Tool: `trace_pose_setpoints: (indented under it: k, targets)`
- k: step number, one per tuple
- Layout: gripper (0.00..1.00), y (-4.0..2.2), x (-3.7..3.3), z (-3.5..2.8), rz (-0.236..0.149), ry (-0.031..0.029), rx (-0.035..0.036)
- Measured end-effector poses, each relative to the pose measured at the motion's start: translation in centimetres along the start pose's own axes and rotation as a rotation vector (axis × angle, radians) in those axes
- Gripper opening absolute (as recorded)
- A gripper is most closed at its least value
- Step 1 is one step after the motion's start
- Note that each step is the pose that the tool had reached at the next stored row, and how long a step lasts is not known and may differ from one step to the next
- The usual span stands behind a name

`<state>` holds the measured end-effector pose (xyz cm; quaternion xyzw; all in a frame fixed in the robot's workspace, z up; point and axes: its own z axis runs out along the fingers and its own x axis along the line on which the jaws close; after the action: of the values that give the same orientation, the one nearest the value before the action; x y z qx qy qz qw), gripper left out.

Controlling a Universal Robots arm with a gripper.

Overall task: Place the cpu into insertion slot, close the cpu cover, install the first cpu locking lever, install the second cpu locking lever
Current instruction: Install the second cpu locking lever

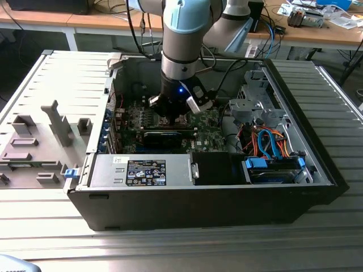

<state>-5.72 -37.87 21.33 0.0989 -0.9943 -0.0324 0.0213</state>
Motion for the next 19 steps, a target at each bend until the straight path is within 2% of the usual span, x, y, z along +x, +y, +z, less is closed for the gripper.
trace_pose_setpoints:
  k: [1,2,4,5,8,9,12,15,19]
  targets:
    - [0.11,0.42,-0.20,0.03,0.000,0.0019,0.0079]
    - [0.11,0.74,-0.35,0.05,0.001,0.0031,0.0118]
    - [0.11,1.89,-0.92,0.15,0.001,0.0069,0.0204]
    - [0.11,2.23,-1.12,0.17,0.001,0.0078,0.0241]
    - [0.11,2.72,-1.36,0.07,0.002,0.0103,0.0360]
    - [0.11,2.84,-1.36,-0.49,0.002,0.0114,0.0413]
    - [0.11,2.98,-1.29,-2.48,0.002,0.0117,0.0431]
    - [0.11,3.02,-1.27,-3.02,0.002,0.0117,0.0432]
    - [0.11,3.02,-1.27,-3.02,0.002,0.0117,0.0431]
